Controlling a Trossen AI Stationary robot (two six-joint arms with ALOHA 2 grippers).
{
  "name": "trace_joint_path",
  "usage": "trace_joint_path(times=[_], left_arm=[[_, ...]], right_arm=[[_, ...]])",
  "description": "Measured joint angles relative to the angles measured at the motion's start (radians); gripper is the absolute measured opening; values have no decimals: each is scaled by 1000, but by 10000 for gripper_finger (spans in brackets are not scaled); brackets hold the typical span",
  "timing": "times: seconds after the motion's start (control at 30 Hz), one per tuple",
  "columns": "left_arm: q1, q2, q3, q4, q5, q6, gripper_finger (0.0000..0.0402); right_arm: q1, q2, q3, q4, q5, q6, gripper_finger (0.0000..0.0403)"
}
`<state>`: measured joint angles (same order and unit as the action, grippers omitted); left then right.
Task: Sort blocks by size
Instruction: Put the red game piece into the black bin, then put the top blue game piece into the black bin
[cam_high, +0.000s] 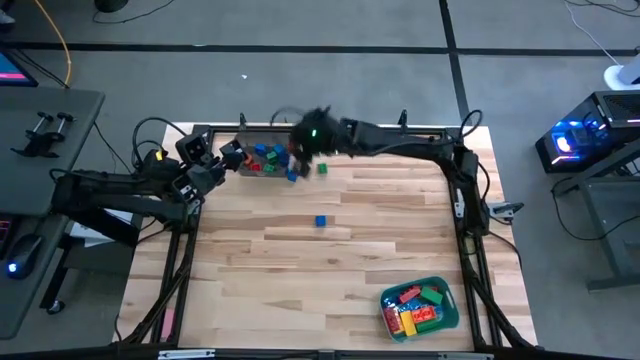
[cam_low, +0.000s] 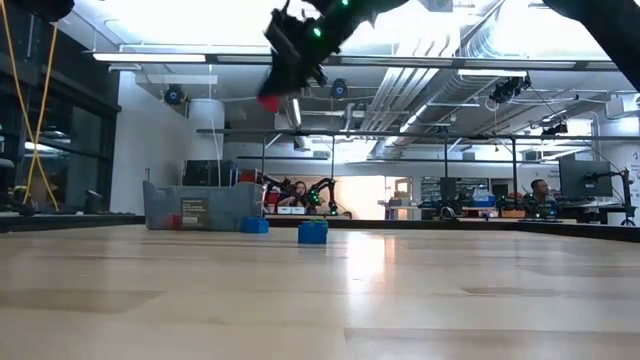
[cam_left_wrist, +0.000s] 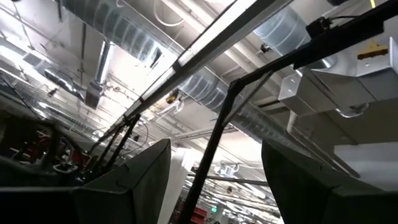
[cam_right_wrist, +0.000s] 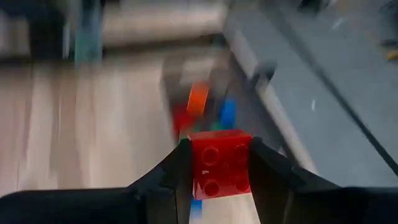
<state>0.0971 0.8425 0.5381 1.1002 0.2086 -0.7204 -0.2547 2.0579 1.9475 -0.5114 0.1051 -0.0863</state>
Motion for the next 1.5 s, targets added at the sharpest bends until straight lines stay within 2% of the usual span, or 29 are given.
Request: trace_joint_path(times=[0.17,0.3,0.43,0.5,0.63,0.7,0.8,0.93,1.07,1.27,1.4,1.5], left_arm=[[1,0,0,0,-22,16,237],[1,0,0,-1,-36,20,237],[1,0,0,-2,-40,24,237],[1,0,0,-2,-40,25,237],[1,0,0,-3,-40,25,237],[1,0,0,-4,-40,25,237],[1,0,0,-4,-51,25,237],[1,1,0,-9,-65,25,237],[1,8,0,-20,-65,28,237],[0,26,0,-30,-66,34,237],[0,32,0,-31,-67,34,237],[0,35,0,-32,-67,14,237]], right_arm=[[-51,58,9,197,-15,155,117],[-54,123,7,351,-67,275,117],[-50,190,8,387,-95,372,118],[-52,211,7,382,-94,407,147],[-60,212,8,397,-94,448,248],[-68,212,8,394,-114,444,283],[-87,209,13,379,-158,445,309],[-120,190,80,219,-221,363,313],[-139,175,139,0,-228,222,315],[-123,167,134,-218,-292,93,316],[-70,166,46,-164,-291,63,316],[-25,165,-56,-15,-231,82,316]])
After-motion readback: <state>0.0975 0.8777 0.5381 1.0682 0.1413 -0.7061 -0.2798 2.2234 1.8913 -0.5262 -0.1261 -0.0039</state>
